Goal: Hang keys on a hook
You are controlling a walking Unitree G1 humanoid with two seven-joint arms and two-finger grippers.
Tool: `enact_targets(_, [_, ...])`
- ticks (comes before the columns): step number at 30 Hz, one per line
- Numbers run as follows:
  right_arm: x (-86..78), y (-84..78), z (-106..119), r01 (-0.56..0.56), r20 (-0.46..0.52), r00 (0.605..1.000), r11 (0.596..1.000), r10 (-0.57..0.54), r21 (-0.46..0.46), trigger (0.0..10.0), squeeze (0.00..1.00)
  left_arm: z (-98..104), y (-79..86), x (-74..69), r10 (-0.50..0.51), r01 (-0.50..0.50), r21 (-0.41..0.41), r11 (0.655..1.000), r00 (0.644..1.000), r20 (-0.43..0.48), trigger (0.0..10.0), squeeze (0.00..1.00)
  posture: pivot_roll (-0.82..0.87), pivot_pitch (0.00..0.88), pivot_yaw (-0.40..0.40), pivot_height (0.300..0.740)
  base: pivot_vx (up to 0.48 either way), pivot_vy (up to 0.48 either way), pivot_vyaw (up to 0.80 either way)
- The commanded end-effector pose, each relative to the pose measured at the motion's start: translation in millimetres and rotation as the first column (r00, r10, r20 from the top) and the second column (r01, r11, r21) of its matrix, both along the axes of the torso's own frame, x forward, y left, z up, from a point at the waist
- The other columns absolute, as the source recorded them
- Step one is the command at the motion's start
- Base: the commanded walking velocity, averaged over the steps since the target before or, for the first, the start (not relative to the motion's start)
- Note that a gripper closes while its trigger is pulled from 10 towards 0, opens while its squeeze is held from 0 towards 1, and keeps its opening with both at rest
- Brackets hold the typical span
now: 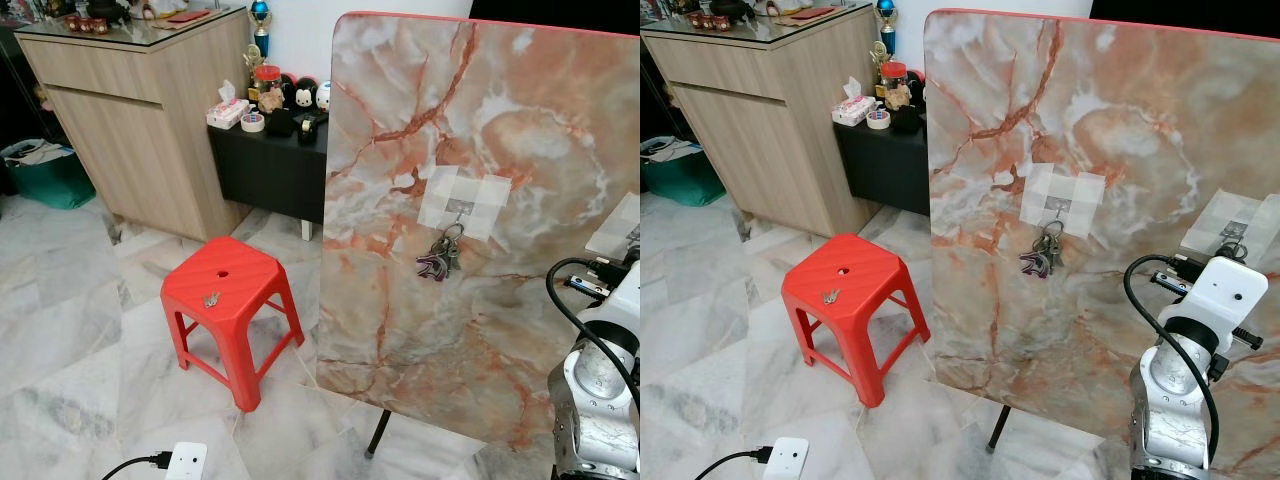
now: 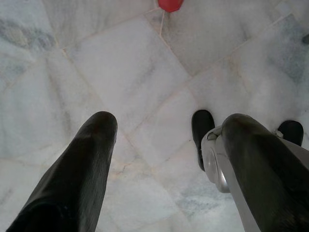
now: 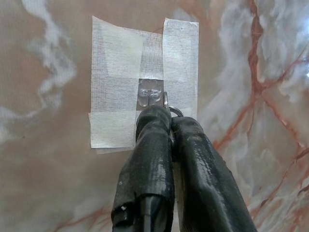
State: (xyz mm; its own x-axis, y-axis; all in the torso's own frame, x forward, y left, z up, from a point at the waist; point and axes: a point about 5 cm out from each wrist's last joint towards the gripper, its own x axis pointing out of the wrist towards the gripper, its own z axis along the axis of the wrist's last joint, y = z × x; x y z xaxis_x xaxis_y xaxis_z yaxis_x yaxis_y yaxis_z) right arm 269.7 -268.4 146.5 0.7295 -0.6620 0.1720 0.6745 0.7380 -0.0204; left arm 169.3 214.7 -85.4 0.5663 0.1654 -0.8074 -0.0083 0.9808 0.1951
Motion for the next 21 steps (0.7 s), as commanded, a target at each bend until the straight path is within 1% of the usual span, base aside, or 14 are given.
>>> enact_targets(1, [4.0, -2.9, 6.4, -0.006, 0.022, 1.000, 1.000, 0.005, 0.007, 10.0, 0.00, -1.4, 0.1, -2.7, -0.012, 0.012, 0.002, 1.000, 1.000, -0.018, 10.0, 0.00, 0.00, 0.000, -0.023, 0.740, 0.000, 0.000, 0.00])
enact_targets(6, [9.6, -1.1, 3.0, -0.040, -0.001, 0.999, 0.999, 0.040, 0.030, 10.0, 0.00, -1.5, 0.1, -2.7, -0.010, 0.010, 0.004, 1.000, 1.000, -0.018, 10.0, 0.00, 0.00, 0.000, -0.024, 0.740, 0.000, 0.000, 0.00])
enact_targets(10, [12.6, -0.4, 3.1, -0.049, 0.001, 0.999, 0.998, 0.049, 0.035, 10.0, 0.00, -1.5, 0.0, -2.8, -0.009, 0.009, 0.002, 1.000, 1.000, -0.018, 10.0, 0.00, 0.00, 0.000, -0.024, 0.740, 0.000, 0.000, 0.00])
enact_targets(15, [13.1, -3.9, 6.0, -0.038, 0.012, 0.999, 0.999, 0.038, 0.032, 10.0, 0.00, -1.5, -0.1, -2.8, -0.009, 0.009, 0.002, 1.000, 1.000, -0.018, 10.0, 0.00, 0.00, 0.000, -0.024, 0.740, 0.000, 0.000, 0.00])
enact_targets(21, [8.7, -6.3, 7.8, -0.014, 0.025, 1.000, 1.000, 0.014, 0.026, 10.0, 0.00, -1.5, 0.2, -2.9, -0.010, 0.010, 0.003, 1.000, 1.000, -0.019, 10.0, 0.00, 0.00, 0.000, -0.023, 0.740, 0.000, 0.000, 0.00])
